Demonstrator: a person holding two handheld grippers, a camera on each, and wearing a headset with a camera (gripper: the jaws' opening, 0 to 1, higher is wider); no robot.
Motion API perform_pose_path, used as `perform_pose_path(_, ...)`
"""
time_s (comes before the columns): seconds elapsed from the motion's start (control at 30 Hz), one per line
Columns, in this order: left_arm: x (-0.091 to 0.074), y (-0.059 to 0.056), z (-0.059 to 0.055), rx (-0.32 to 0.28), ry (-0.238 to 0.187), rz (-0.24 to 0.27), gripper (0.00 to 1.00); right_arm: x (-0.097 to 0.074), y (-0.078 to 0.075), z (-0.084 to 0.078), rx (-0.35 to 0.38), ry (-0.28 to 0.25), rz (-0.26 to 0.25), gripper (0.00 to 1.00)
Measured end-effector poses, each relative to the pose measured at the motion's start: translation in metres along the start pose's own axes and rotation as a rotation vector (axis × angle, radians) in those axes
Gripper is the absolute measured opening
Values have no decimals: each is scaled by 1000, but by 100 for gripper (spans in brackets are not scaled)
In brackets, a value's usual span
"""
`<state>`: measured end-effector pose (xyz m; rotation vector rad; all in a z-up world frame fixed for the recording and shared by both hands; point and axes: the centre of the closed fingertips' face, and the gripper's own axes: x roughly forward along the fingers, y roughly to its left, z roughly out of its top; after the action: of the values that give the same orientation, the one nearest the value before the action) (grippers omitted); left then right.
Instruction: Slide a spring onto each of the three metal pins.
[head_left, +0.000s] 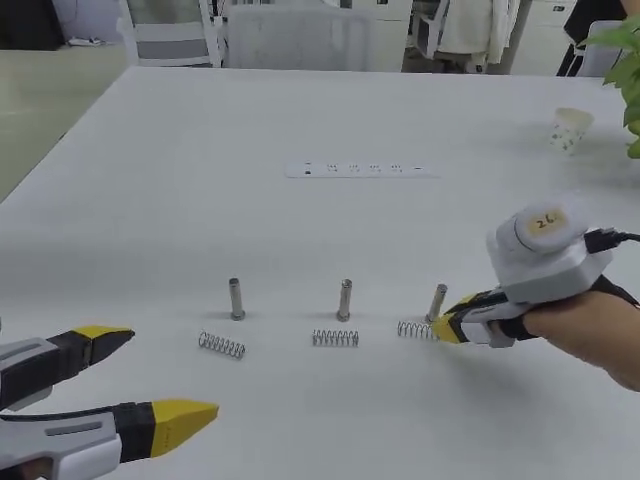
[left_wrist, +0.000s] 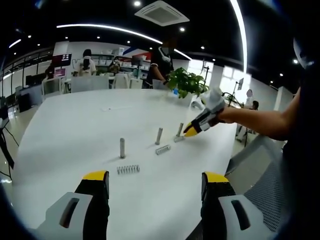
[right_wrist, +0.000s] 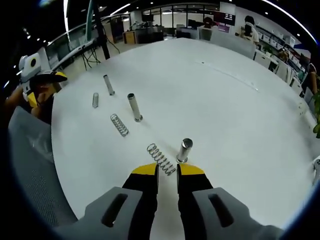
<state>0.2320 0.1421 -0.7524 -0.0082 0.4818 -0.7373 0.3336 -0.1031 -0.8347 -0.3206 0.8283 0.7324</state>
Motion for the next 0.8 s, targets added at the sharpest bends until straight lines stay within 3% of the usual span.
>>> perform_pose_path(0.33, -1, 0, 1, 3, 4, 0, 71, 11, 1, -5, -70, 28, 11, 12)
perform_pose_path(0.8, 1, -2, -1, 0, 5, -4, 71, 13, 4, -17, -76, 74, 32, 10)
